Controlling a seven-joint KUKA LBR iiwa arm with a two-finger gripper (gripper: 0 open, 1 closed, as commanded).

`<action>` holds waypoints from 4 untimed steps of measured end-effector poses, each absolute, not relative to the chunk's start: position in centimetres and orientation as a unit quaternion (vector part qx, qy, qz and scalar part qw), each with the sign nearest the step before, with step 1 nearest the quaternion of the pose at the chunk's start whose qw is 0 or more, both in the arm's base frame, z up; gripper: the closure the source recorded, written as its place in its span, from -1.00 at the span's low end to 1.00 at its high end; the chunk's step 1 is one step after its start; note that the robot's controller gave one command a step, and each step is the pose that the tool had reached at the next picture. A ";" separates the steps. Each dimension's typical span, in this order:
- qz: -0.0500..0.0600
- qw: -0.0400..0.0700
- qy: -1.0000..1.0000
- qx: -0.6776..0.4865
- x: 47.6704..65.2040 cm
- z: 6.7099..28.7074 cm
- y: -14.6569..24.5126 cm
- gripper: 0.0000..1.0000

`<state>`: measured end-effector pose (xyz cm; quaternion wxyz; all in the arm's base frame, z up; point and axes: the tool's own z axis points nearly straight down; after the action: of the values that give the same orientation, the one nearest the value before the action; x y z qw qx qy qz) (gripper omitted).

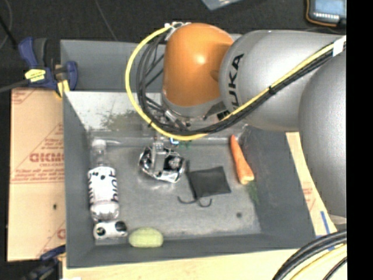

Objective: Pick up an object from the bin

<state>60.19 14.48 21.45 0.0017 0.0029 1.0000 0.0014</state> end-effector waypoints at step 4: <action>0.002 0.009 1.000 0.014 60.2 10.7 9.7 1.00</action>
Offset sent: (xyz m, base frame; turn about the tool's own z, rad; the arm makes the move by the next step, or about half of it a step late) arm 0.0072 -0.0454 -0.0510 -0.0161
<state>60.20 9.67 10.69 0.0087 0.0141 0.9999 0.0025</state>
